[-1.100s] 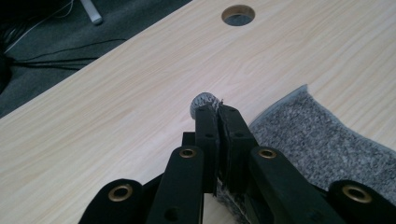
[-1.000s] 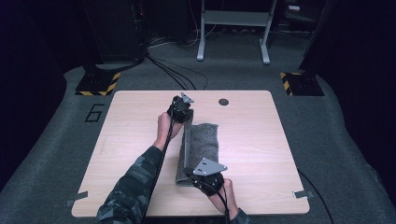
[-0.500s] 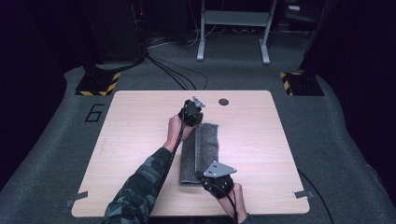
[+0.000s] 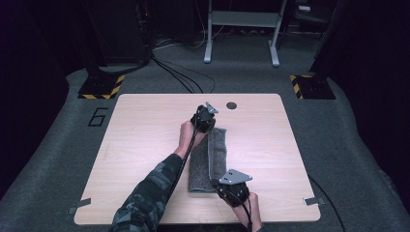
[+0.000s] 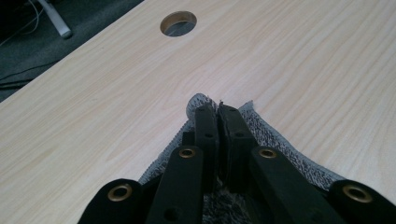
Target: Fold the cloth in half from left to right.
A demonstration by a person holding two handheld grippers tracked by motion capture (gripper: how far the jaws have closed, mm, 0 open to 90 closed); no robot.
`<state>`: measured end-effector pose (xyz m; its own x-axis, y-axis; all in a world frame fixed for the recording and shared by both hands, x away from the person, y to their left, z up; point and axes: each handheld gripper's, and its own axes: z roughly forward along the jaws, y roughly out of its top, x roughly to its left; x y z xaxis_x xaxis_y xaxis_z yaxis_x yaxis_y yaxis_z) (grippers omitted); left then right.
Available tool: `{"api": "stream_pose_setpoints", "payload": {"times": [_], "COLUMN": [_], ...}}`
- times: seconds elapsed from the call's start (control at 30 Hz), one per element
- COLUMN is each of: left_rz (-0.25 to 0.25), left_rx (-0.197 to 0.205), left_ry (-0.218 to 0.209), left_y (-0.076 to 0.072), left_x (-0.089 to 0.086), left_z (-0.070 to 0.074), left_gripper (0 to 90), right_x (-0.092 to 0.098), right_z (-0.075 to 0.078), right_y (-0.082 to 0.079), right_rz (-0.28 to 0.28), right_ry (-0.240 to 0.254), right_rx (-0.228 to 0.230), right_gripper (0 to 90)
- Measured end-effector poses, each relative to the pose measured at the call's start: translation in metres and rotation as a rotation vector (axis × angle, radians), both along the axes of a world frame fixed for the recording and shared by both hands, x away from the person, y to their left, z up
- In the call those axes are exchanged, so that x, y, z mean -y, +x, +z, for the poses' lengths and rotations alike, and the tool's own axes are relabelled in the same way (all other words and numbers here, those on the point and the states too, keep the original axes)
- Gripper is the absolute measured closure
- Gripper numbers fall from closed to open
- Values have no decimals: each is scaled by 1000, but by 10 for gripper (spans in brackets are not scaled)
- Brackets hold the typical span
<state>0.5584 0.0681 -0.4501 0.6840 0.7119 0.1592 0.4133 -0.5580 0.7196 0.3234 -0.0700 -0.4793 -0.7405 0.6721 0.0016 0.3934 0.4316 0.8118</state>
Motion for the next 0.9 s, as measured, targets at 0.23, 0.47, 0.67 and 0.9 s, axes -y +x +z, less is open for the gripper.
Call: {"api": "stream_pose_setpoints", "payload": {"times": [0.23,0.47,0.67,0.9], "left_rz": [-7,1,0,35], "left_rx": [-18,-51,-37,-44], "left_ry": [3,-33,-86,-63], "left_y": [3,9,7,5], "left_x": [13,20,15,-8], "left_z": [-9,-17,-9,-8], "left_gripper": [866,716,425,340], "right_x": [2,9,18,31], "right_z": [-9,-14,-23,-29], "right_y": [-3,-3,-2,-2], "right_rz": [-18,-54,-114,-160], "right_ry": [-47,-64,-100,-146], "right_rx": [-14,-29,-73,-83], "right_gripper": [873,847,785,704]}}
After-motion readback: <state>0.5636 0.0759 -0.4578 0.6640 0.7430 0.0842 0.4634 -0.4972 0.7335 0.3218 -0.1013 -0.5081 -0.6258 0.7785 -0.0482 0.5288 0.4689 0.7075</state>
